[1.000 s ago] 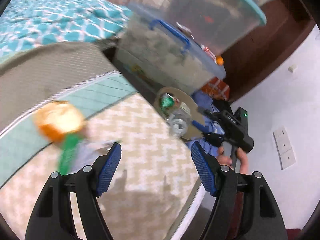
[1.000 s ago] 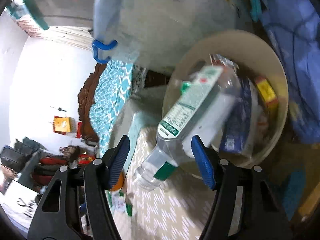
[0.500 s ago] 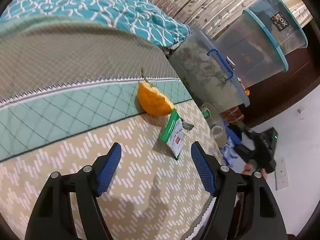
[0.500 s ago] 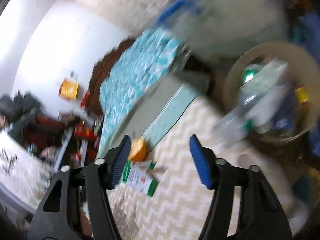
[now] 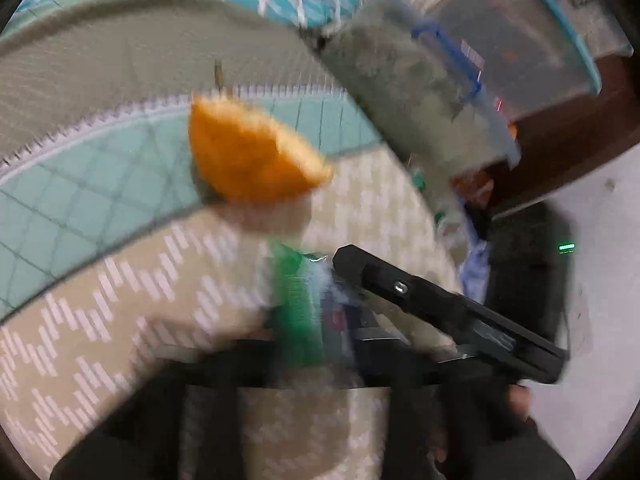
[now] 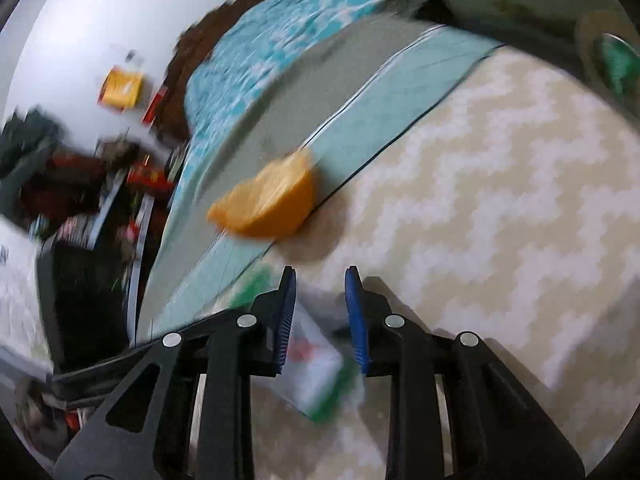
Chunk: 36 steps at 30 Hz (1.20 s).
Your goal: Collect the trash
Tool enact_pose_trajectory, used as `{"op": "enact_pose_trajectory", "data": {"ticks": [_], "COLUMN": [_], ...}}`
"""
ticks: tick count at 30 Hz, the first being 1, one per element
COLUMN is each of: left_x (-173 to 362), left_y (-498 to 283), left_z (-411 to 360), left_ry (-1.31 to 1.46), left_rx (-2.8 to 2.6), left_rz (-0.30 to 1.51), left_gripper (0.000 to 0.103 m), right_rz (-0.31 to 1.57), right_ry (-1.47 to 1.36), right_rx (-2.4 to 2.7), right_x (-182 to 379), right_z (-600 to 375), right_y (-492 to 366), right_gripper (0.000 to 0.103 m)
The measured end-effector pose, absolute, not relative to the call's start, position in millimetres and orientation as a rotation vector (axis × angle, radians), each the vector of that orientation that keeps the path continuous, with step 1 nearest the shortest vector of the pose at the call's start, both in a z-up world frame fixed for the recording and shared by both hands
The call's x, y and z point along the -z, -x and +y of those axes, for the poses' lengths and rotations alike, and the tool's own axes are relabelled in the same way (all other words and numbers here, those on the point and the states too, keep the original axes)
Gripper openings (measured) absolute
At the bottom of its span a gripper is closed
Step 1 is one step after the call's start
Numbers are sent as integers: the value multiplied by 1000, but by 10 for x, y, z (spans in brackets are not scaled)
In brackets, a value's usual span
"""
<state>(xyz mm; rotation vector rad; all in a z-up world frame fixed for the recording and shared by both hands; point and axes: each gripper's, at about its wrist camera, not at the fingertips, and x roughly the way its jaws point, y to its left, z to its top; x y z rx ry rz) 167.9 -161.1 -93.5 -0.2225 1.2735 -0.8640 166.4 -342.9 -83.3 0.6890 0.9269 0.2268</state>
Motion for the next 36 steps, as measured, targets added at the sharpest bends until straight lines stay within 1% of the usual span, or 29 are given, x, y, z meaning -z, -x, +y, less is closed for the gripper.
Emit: {"op": "enact_pose_trajectory", "data": {"ticks": [1, 2, 4, 5, 6, 7, 8, 10, 13, 16, 17, 18, 20, 22, 27, 31, 33, 34, 36], "left_x": [957, 950, 893, 885, 886, 882, 890, 907, 923, 922, 911, 895, 841, 795, 770, 815, 829, 832, 852], "left_y": [-1654, -1632, -1565, -1549, -1536, -1527, -1504, -1471, -1387, -1288, -1263, -1243, -1189, -1166, -1082, -955, -894, -860, -823], "left_z": [-1529, -1432, -1176, -1011, -887, -729, -485, -152, 231, 435, 464, 496, 489, 424, 178, -25, -120, -166, -240], "left_ry": [249, 257, 275, 293, 310, 331, 360, 402, 465, 494, 499, 502, 503, 492, 462, 429, 401, 383, 365], "left_rx": [864, 870, 870, 865, 857, 844, 815, 767, 709, 684, 683, 688, 710, 734, 791, 846, 867, 876, 878], "left_rz": [1277, 1267, 1233, 1224, 1220, 1216, 1208, 1201, 1193, 1184, 1181, 1178, 1166, 1159, 1163, 1188, 1194, 1195, 1200], "left_gripper": [3, 3, 3, 3, 3, 3, 3, 3, 3, 3, 3, 3, 3, 3, 3, 3, 4, 4, 4], "right_rz": [917, 902, 872, 862, 848, 835, 833, 849, 898, 950, 971, 987, 1001, 998, 964, 906, 894, 889, 877], "right_ry": [-662, -664, -721, -745, -771, -789, -796, -820, -902, -960, -986, -991, -975, -993, -965, -861, -816, -797, -777], "right_rx": [-223, -206, -184, -175, -155, -136, -140, -177, -205, -225, -254, -269, -300, -331, -333, -232, -196, -180, -161], "right_x": [786, 752, 733, 732, 731, 727, 721, 739, 858, 1004, 1056, 1093, 1121, 1139, 1100, 940, 890, 875, 862], "right_z": [-3409, -3446, -3572, -3617, -3682, -3718, -3726, -3665, -3584, -3476, -3409, -3351, -3207, -3162, -3161, -3218, -3212, -3204, -3221], "right_y": [-1649, -1638, -1651, -1669, -1695, -1741, -1783, -1976, -2270, -2450, -2450, -2427, -2269, -2096, -1285, -595, -397, -307, -235], "right_gripper": [28, 30, 31, 38, 56, 63, 66, 66, 59, 40, 29, 23, 19, 19, 15, 15, 16, 19, 20]}}
